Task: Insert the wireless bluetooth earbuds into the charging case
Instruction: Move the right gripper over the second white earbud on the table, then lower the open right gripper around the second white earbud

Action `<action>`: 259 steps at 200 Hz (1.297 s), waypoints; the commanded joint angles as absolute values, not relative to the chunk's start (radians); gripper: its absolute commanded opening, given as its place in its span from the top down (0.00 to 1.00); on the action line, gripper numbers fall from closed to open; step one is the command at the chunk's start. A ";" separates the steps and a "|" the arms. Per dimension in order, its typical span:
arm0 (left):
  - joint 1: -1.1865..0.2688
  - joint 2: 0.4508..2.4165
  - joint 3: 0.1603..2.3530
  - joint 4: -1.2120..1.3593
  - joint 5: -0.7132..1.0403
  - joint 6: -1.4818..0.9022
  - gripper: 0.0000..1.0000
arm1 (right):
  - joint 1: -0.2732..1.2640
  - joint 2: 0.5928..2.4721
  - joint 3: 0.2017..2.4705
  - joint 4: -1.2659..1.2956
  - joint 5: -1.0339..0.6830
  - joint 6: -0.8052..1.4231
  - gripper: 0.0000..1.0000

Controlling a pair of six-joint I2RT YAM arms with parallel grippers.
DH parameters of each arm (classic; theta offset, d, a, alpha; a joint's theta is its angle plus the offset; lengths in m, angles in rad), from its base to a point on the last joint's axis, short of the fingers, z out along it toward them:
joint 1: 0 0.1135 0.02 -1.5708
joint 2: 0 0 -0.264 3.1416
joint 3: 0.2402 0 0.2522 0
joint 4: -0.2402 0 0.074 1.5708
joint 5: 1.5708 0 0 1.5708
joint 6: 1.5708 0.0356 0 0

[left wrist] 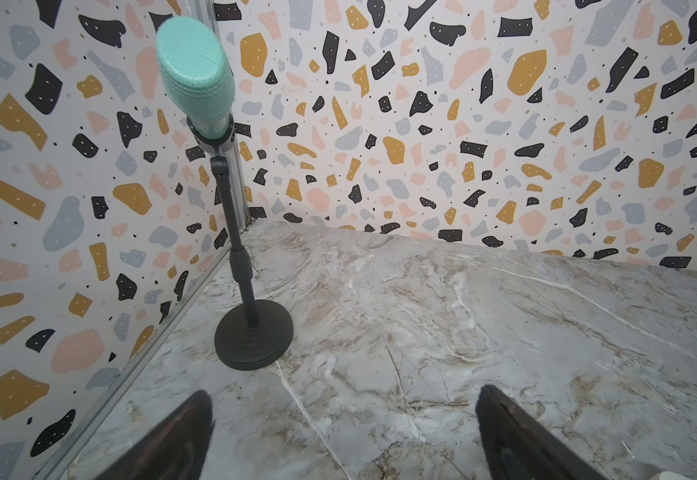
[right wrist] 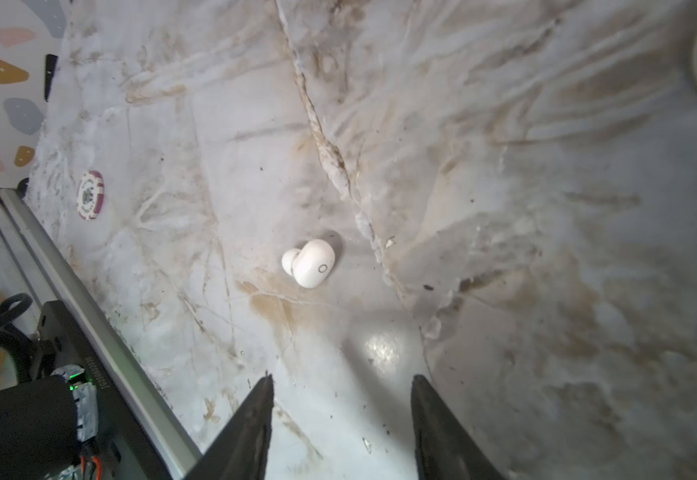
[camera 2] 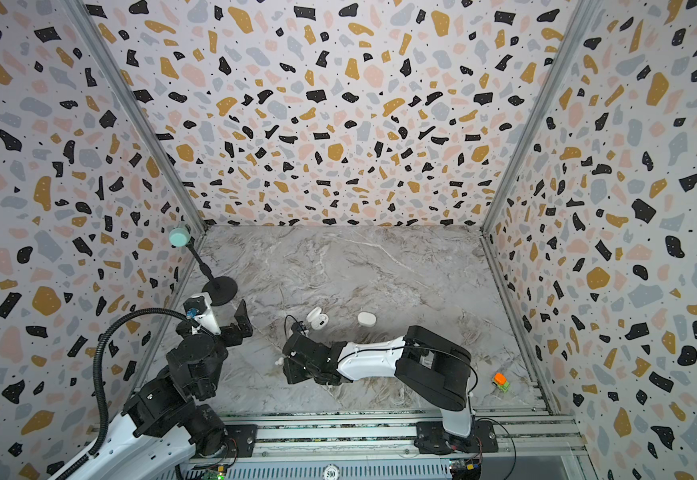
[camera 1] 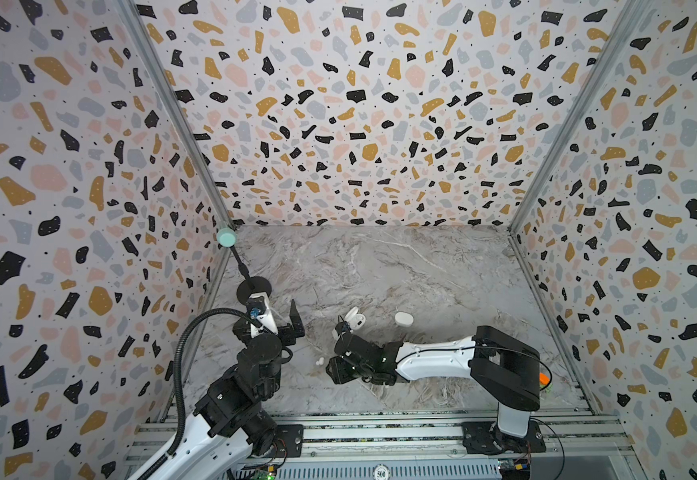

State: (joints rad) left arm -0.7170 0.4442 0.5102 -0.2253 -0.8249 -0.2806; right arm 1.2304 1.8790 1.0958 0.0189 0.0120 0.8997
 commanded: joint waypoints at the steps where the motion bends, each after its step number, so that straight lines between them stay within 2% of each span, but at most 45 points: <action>1: -0.713 0.436 0.528 -0.215 -0.841 -0.287 0.00 | 1.230 1.893 1.160 -0.062 0.029 0.983 0.46; 52: -0.713 0.430 0.526 -0.212 -0.833 -0.287 0.00 | 1.231 1.928 1.205 -0.090 0.045 1.032 0.47; 113: -0.713 0.425 0.526 -0.210 -0.828 -0.284 0.00 | 1.232 1.996 1.304 -0.166 0.076 1.030 0.53; 259: -0.713 0.432 0.523 -0.205 -0.813 -0.281 0.00 | 1.231 2.049 1.370 -0.200 0.100 1.003 0.61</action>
State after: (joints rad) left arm -0.7170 0.4320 0.5102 -0.2256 -0.8185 -0.2810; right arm 1.2304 2.0411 1.3441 -0.1539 0.0807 1.0187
